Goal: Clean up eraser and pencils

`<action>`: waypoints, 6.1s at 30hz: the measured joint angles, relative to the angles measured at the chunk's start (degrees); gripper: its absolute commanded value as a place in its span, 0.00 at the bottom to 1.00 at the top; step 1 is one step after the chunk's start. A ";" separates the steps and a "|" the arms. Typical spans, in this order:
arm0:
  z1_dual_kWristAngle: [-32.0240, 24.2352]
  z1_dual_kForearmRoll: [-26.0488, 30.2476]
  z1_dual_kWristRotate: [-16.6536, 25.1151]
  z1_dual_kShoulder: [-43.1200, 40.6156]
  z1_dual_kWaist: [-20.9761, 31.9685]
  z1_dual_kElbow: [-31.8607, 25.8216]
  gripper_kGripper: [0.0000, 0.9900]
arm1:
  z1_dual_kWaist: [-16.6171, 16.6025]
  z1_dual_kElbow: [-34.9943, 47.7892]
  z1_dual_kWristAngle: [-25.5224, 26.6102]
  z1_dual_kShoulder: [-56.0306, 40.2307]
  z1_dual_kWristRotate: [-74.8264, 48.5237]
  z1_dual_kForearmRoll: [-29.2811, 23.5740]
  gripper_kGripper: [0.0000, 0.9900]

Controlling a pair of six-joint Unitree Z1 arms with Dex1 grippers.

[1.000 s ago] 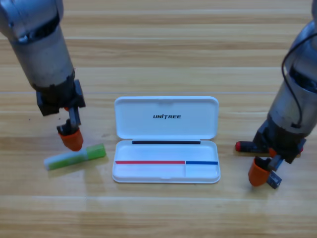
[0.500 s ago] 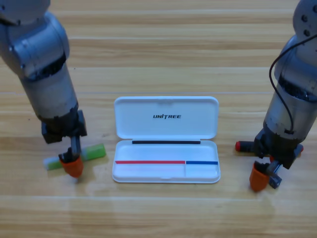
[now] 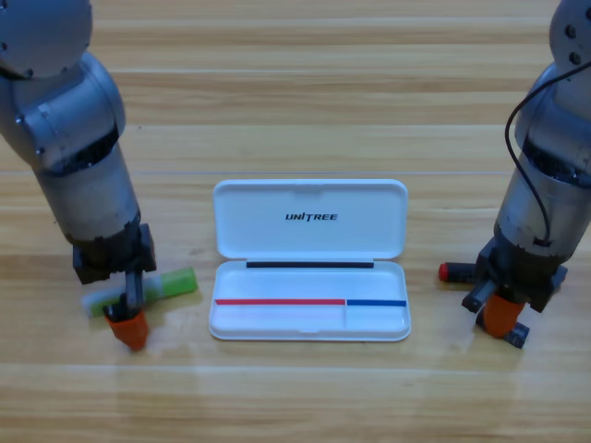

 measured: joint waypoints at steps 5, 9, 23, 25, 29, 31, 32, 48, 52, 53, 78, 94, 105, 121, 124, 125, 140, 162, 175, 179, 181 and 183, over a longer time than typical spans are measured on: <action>-0.18 -1.25 1.04 0.00 1.08 1.47 0.99 | -0.33 -0.10 0.00 0.02 -1.79 1.81 0.00; -0.34 -2.57 1.61 -0.06 1.57 2.44 0.94 | -0.63 -1.27 0.00 -0.09 -9.47 5.11 0.00; -0.75 -5.58 4.00 -0.47 1.59 3.60 0.36 | 5.64 -29.44 3.21 3.96 -31.96 17.33 0.00; -0.74 -6.22 4.04 -0.50 1.60 3.74 0.21 | 6.40 -31.27 3.21 6.58 -32.80 17.68 0.00; -0.58 -7.07 5.25 -0.58 1.60 4.08 0.00 | 7.57 -32.95 3.21 11.26 -32.83 17.83 0.00; 0.23 -7.35 5.53 -0.66 1.60 4.14 0.00 | 8.06 -33.07 3.21 12.40 -32.83 17.86 0.00; 0.66 -7.61 5.53 -0.72 1.60 4.21 0.00 | 8.23 -33.14 3.21 12.96 -32.83 17.86 0.00; 2.19 -1.21 5.53 -5.51 1.79 1.90 0.00 | 8.78 -33.72 3.21 13.83 -31.01 17.86 0.96; 2.52 1.20 5.53 -6.77 1.80 1.42 0.00 | 8.78 -33.21 3.21 12.79 -30.88 18.72 0.97; 2.64 2.53 5.52 -7.17 1.82 0.76 0.00 | 8.78 -33.21 3.21 12.21 -30.88 19.22 0.97; -0.46 15.52 4.75 -4.34 -14.59 -18.34 0.00 | -2.49 -17.79 -2.81 3.25 -38.51 14.45 0.96; -0.92 14.17 4.57 7.82 -16.78 -26.18 0.00 | -7.35 -16.51 -1.59 8.32 -43.33 10.93 0.73; -1.57 14.30 3.94 9.18 -16.78 -27.94 0.00 | -7.88 -15.69 -0.10 8.44 -44.84 8.31 0.00; -1.76 14.30 2.68 9.87 -16.79 -27.45 0.00 | -7.87 -13.36 0.80 6.50 -44.95 9.18 0.00; -1.76 14.30 2.35 9.87 -16.79 -27.04 0.00 | -7.64 -13.39 1.91 4.01 -44.88 12.32 0.00; -1.76 14.30 2.26 9.87 -16.78 -26.77 0.00 | -7.49 -13.40 2.16 2.56 -44.80 13.24 0.00; -1.77 14.30 1.36 9.87 -16.77 -26.24 0.00 | -3.55 -13.69 2.57 -2.89 -42.65 14.32 0.00; -1.94 14.16 0.09 9.88 -16.77 -26.24 0.00 | -1.97 -16.24 2.57 -2.89 -42.27 15.84 0.00; -1.94 14.16 -0.55 9.88 -16.77 -26.25 0.00 | -1.70 -16.41 2.57 -2.88 -42.08 15.87 0.00; -1.94 14.16 -0.64 9.88 -16.77 -26.31 0.00 | -1.70 -16.41 2.57 -2.88 -42.07 15.89 0.00; -1.94 14.15 -0.83 9.89 -16.77 -26.37 0.00 | -1.70 -16.41 2.57 -2.88 -42.07 15.89 0.00; -1.94 14.16 -1.02 9.90 -16.76 -26.37 0.00 | -1.70 -16.41 2.57 -2.88 -42.07 15.89 0.00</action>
